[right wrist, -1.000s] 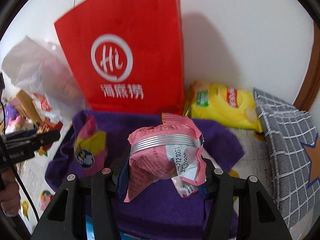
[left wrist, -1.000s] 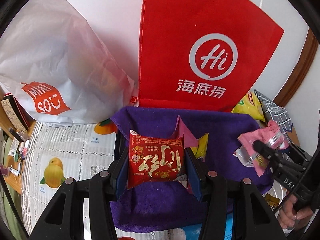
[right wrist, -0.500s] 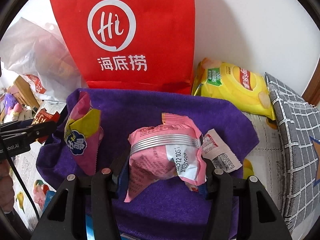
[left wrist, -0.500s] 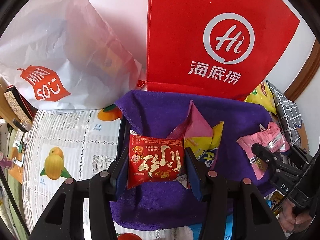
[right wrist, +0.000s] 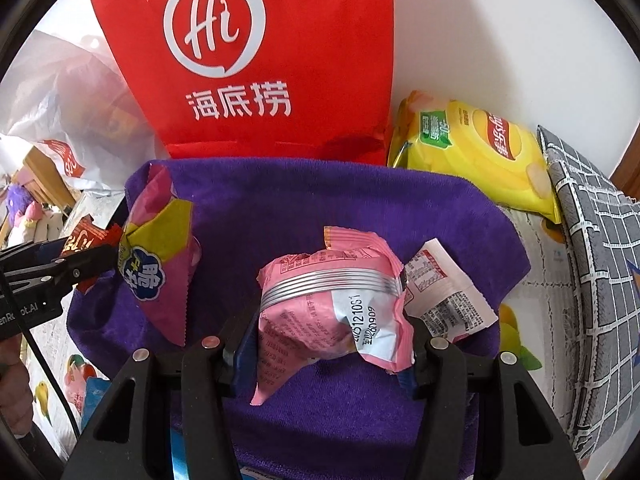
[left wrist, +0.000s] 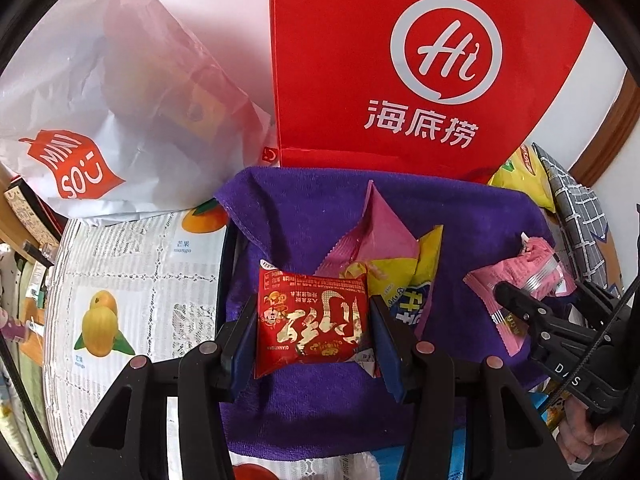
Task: Organize snacks
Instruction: 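Open the right tool dropping the pink bag while the left drops the red packet onto the towel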
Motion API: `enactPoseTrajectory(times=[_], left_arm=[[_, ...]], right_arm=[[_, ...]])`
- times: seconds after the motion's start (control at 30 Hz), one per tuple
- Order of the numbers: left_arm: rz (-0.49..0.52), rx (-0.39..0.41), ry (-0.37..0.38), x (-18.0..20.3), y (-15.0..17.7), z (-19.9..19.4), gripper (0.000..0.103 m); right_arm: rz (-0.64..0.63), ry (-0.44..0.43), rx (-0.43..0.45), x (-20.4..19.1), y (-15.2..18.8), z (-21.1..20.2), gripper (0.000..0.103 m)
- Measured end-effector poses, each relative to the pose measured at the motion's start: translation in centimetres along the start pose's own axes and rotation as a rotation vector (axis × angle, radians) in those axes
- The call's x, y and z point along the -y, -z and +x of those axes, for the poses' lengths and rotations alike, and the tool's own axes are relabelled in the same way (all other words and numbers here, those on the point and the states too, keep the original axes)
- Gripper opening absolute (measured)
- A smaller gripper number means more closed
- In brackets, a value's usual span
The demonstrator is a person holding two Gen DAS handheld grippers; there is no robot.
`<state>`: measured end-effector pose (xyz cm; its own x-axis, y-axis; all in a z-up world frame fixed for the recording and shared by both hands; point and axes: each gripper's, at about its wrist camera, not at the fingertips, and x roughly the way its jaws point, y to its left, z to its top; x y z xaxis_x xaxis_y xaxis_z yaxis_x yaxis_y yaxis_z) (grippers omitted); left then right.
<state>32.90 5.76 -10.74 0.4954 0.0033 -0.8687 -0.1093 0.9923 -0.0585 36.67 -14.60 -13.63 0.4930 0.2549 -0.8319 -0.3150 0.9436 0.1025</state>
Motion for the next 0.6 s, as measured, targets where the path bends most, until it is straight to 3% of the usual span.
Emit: enactPoseTrajectory(times=[0.3,0.6], left_arm=[[0.006,-0.012,0.018,0.0,0.0,-0.1,0.05],[0.015,-0.017,0.069,0.3,-0.2,-0.9,0.055]], right_arm=[[0.001,0.017,-0.002,-0.4,-0.2,0.1,0.064],[0.001,0.017,0.047,-0.3,-0.6,-2.4,0.07]])
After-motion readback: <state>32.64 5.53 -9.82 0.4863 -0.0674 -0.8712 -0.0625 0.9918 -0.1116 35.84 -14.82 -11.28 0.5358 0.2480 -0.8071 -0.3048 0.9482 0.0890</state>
